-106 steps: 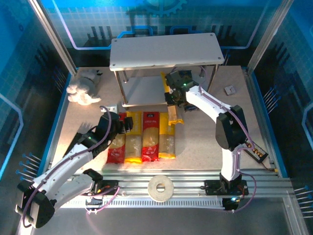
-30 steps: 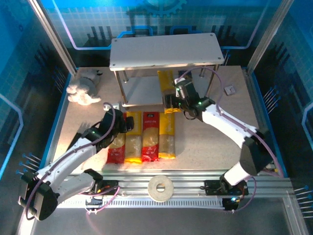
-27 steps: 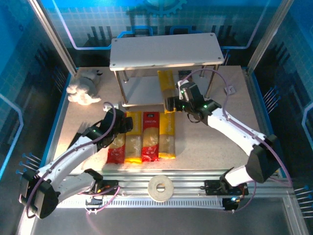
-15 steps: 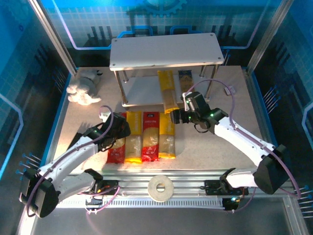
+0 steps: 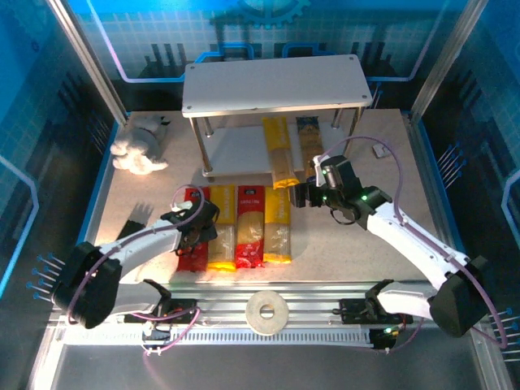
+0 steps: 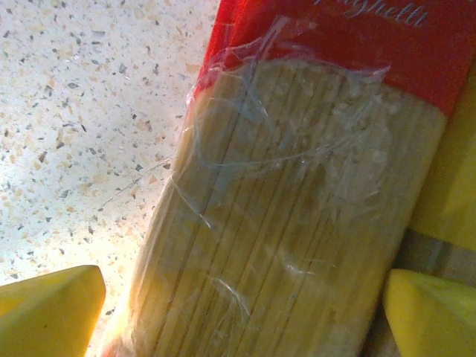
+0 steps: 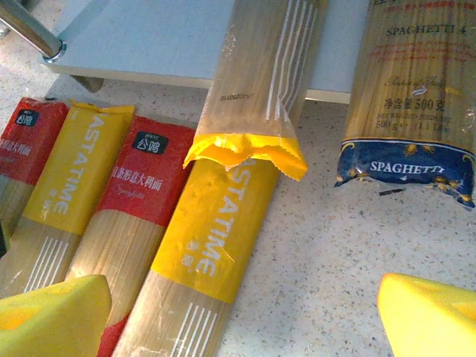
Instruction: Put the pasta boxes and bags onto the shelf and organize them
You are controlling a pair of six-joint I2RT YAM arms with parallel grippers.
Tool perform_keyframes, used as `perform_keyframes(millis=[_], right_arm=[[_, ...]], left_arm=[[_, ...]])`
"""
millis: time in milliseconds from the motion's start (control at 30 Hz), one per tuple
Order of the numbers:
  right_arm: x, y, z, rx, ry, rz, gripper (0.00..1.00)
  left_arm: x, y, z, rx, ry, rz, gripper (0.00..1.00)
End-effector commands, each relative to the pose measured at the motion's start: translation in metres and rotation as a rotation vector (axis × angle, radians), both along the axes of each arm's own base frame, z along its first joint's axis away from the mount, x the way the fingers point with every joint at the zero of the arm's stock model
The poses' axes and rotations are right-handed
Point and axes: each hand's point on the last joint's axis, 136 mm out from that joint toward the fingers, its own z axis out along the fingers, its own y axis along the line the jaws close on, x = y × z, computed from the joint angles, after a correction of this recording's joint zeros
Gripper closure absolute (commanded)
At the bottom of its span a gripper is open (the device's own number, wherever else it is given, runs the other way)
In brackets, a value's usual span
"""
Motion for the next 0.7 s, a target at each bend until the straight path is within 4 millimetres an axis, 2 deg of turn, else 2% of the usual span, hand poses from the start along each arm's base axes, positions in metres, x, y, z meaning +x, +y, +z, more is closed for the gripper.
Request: perform_keyframes(millis=[0, 167, 400, 533, 667], right_arm=[[-0.001, -0.004, 0.003, 0.019, -0.013, 0.000, 0.06], [0.000, -0.005, 0.001, 0.023, -0.007, -0.005, 0.06], [0.000, -0.009, -0.002, 0.021, -0.003, -0.017, 0.06], [-0.002, -0.010, -0.004, 0.023, -0.001, -0.021, 0.06], [-0.001, -0.014, -0.004, 0.026, -0.002, -0.028, 0.06]], left_arm=[[0.007, -0.005, -0.007, -0.031, -0.007, 0.005, 0.02], [0.009, -0.007, -0.017, -0.046, 0.034, -0.005, 0.02], [0.008, 0.000, -0.018, -0.058, 0.041, 0.039, 0.05], [0.007, 0.001, -0.018, -0.067, 0.038, 0.049, 0.29], [0.006, 0.001, -0.019, -0.073, 0.048, 0.047, 0.40]])
